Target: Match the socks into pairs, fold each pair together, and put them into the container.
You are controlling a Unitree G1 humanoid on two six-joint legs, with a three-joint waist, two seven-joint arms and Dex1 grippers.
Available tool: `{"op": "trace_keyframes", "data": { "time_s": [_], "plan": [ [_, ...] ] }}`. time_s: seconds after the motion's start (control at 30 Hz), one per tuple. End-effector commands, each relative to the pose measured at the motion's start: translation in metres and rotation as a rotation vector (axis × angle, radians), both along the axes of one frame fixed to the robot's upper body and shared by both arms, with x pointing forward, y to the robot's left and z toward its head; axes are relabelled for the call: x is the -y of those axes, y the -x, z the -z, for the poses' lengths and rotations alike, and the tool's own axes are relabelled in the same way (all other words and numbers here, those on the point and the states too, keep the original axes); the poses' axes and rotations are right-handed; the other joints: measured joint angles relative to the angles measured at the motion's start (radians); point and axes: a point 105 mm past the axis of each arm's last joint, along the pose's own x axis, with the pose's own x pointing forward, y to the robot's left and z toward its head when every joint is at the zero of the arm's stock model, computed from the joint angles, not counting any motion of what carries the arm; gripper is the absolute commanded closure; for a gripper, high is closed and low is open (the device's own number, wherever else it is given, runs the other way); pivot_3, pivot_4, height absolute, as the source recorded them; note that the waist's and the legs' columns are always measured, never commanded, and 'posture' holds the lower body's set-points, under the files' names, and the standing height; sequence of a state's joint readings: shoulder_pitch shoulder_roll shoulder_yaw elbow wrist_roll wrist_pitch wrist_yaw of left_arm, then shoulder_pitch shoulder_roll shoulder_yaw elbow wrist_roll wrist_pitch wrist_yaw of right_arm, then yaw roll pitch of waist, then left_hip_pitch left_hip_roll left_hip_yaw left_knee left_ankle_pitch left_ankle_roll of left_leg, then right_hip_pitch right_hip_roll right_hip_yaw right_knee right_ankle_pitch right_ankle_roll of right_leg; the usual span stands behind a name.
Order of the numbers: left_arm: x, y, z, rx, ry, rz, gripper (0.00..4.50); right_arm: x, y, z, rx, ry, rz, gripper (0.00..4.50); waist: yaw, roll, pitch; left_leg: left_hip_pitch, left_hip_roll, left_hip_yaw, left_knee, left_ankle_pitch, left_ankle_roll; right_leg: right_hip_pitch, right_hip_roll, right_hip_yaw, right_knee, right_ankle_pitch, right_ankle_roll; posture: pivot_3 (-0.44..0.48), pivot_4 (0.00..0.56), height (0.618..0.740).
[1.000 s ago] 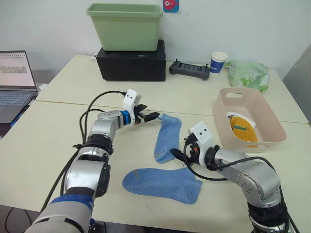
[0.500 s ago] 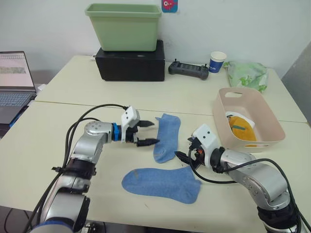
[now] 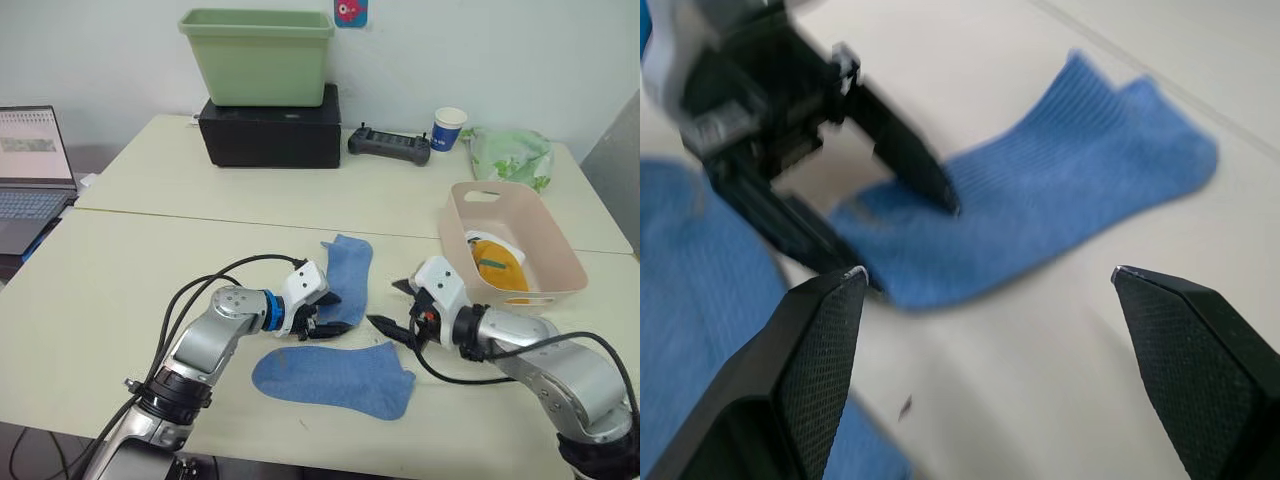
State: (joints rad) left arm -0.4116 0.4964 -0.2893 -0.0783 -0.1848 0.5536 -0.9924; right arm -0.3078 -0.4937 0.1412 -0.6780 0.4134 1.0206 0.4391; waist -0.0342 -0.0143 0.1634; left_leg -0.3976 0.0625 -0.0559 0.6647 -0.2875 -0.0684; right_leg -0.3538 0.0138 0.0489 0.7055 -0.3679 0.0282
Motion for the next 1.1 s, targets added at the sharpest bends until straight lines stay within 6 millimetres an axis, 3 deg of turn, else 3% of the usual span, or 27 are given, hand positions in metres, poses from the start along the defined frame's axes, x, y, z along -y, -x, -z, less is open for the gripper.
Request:
{"op": "trace_keyframes", "data": {
  "time_s": [0.03,0.23,0.33,0.47,0.73,0.87,1.1],
  "plan": [
    [0.003,0.011,0.004,-0.009,-0.011,0.034,2.5,-0.002,-0.035,-0.021,0.108,-0.042,0.133,0.27,-0.001,0.0,0.0,0.0,0.0,0.0,0.0,0.0,0.0,0.0,0.0,0.0,0.0,0.0,0.0,0.0,0.15,0.72],
    [0.003,0.013,0.006,-0.009,-0.018,0.028,4.43,-0.032,-0.08,-0.024,0.127,-0.051,0.154,0.27,0.003,0.0,0.0,0.0,0.0,0.0,0.0,0.0,0.0,0.0,0.0,-0.001,0.0,0.0,0.0,0.0,0.15,0.72],
    [0.002,0.013,0.008,-0.008,-0.024,0.028,4.47,-0.041,-0.113,-0.018,0.1,-0.043,0.206,0.27,0.001,0.0,0.0,0.0,0.0,0.001,0.0,0.0,-0.001,-0.001,0.0,0.0,0.0,0.0,0.0,0.0,0.15,0.72],
    [0.001,0.012,0.008,-0.007,-0.026,0.022,4.47,-0.054,-0.136,-0.009,0.06,-0.031,0.216,0.27,0.001,0.0,0.0,0.0,0.0,0.001,0.0,0.0,-0.001,-0.002,-0.001,0.0,0.002,0.0,0.0,0.0,0.15,0.72],
    [0.0,0.012,0.008,-0.003,-0.029,0.015,4.47,-0.06,-0.146,0.025,0.01,0.082,0.167,0.27,0.001,0.001,0.0,-0.001,0.001,0.003,0.0,0.0,-0.001,-0.004,-0.001,0.001,0.004,0.0,0.0,0.0,0.15,0.72],
    [-0.001,0.013,0.009,-0.001,-0.033,0.015,4.5,-0.058,-0.151,0.035,-0.005,0.103,0.189,1.27,-0.001,0.001,0.0,0.0,0.001,0.004,0.0,0.0,-0.001,-0.005,-0.001,0.002,0.006,0.0,0.0,0.0,0.15,0.72],
    [-0.01,0.014,0.009,0.004,-0.052,0.017,4.5,-0.057,-0.15,0.036,-0.054,0.032,0.203,3.78,0.0,0.001,0.0,0.0,0.001,0.004,0.0,0.0,-0.001,-0.005,-0.001,0.002,0.007,0.0,0.0,0.0,0.15,0.72]
  ]
}}
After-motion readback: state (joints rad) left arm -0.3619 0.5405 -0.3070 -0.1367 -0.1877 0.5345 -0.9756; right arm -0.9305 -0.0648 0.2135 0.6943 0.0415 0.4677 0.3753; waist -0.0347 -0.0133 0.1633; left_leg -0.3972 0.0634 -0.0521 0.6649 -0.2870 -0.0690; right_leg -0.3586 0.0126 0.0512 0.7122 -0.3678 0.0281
